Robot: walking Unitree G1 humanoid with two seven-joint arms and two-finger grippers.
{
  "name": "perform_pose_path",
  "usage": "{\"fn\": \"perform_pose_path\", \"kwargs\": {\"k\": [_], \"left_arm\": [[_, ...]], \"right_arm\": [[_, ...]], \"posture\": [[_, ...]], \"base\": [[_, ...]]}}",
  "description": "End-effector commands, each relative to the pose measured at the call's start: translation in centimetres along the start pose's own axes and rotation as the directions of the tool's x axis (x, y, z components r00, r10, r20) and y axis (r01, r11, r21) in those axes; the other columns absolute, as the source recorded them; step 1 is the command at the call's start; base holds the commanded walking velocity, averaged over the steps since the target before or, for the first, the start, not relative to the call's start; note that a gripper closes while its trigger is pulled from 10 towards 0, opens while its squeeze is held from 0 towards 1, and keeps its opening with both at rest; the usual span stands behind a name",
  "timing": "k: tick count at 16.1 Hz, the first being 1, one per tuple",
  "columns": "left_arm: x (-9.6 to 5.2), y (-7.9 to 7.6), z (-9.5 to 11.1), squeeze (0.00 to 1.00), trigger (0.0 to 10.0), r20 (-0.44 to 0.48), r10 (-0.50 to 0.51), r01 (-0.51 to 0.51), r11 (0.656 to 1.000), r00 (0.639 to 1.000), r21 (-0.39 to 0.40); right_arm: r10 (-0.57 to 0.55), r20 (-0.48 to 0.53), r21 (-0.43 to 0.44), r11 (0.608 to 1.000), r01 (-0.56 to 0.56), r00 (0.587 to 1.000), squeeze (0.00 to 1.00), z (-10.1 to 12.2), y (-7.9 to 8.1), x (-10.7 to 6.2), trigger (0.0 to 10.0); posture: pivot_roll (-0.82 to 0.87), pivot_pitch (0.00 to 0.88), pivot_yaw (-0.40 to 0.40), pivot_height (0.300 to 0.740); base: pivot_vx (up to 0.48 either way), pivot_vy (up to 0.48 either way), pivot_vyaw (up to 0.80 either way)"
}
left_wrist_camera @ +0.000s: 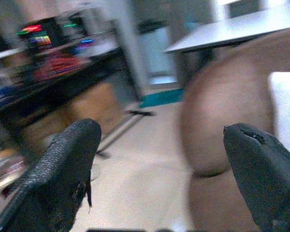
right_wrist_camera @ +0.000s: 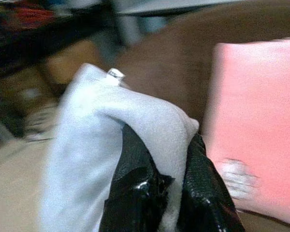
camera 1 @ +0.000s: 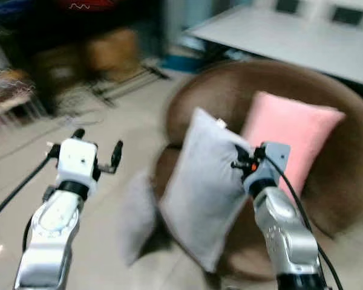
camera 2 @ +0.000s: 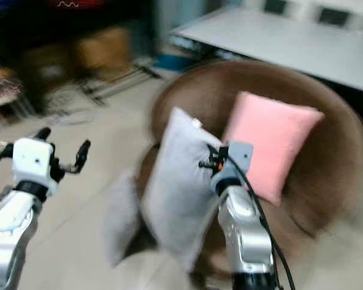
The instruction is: Move the pillow to the sofa from floor
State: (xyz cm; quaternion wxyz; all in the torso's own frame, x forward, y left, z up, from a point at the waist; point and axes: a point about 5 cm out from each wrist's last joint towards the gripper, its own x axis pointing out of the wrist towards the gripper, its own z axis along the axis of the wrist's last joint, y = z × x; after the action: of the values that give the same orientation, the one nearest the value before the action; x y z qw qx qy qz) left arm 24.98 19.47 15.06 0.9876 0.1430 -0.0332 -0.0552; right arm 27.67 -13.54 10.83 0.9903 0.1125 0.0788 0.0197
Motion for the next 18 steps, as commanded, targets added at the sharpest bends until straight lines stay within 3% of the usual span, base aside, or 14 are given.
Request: {"fn": "perform_pose_path", "kwargs": {"k": [1,4,8,10,14,18], "left_arm": [[0.0,-0.3,0.1,0.00,10.0,0.003,-0.020,0.020,1.000,1.000,0.000],[0.0,-0.3,0.0,0.00,10.0,0.004,-0.027,0.027,1.000,1.000,-0.001],[-0.3,-0.8,-0.2,0.00,10.0,-0.012,-0.117,0.117,0.993,0.993,0.022],[-0.7,-1.0,-0.3,0.00,10.0,-0.023,-0.174,0.175,0.984,0.984,0.030],[-1.9,-1.4,-1.1,0.00,10.0,-0.094,-0.330,0.336,0.941,0.939,0.051],[-2.7,-1.9,-1.6,0.00,10.0,-0.135,-0.423,0.432,0.901,0.896,0.042]], "right_arm": [[-0.008,0.072,-0.001,1.000,0.008,0.997,0.00,1.3,-0.2,0.1,10.0],[0.000,0.075,-0.007,1.000,0.000,0.997,0.00,1.3,-0.1,0.1,10.0],[0.248,0.070,-0.018,0.969,-0.247,0.966,0.00,1.5,2.4,0.2,10.0],[0.310,0.068,-0.044,0.951,-0.307,0.948,0.00,1.8,2.9,0.5,10.0],[0.347,0.086,-0.043,0.938,-0.344,0.934,0.00,2.8,3.4,2.3,10.0],[0.223,0.056,-0.025,0.975,-0.222,0.973,0.00,1.8,2.4,5.9,10.0]], "posture": [[0.00,0.000,0.018,0.729],[0.00,0.000,0.016,0.729],[0.01,0.000,0.009,0.729],[0.02,0.000,0.002,0.729],[0.03,0.000,-0.010,0.729],[0.04,0.000,-0.016,0.729]], "base": [[0.277,0.000,-0.80],[0.277,0.000,-0.80],[0.064,0.000,0.00],[0.000,0.000,0.00],[0.000,0.000,0.00],[0.000,0.000,0.00]]}}
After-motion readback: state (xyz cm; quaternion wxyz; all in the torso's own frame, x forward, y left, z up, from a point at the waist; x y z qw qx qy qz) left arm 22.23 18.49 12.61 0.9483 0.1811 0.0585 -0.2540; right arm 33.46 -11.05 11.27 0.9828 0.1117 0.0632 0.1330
